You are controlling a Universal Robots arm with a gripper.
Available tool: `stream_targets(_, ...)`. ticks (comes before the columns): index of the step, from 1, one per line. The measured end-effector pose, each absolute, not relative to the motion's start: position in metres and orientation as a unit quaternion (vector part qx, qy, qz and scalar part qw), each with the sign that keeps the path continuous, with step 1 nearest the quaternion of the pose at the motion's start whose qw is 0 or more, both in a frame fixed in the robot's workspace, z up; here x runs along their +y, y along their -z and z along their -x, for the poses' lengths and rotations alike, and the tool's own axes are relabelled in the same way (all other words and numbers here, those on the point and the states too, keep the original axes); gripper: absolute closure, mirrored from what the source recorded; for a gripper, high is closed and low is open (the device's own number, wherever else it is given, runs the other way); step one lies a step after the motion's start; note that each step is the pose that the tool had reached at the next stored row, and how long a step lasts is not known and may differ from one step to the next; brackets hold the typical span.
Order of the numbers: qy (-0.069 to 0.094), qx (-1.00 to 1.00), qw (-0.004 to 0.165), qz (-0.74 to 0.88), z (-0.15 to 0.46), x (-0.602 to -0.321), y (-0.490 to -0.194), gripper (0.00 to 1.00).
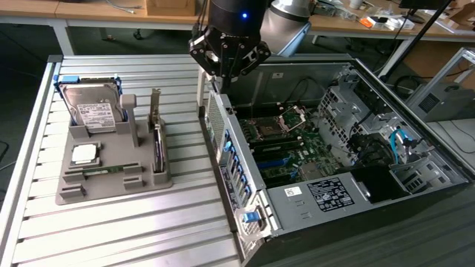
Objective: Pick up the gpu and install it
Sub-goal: 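Reach for the gpu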
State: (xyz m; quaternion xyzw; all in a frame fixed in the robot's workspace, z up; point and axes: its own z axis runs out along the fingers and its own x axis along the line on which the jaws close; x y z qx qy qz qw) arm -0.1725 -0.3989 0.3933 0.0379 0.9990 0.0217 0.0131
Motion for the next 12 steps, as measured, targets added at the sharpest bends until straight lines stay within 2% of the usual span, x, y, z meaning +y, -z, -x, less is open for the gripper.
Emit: stream_targets(12,-0.022,0.999,0.013,-0.038,0.1787,-0.3989,-0.3933,0.89)
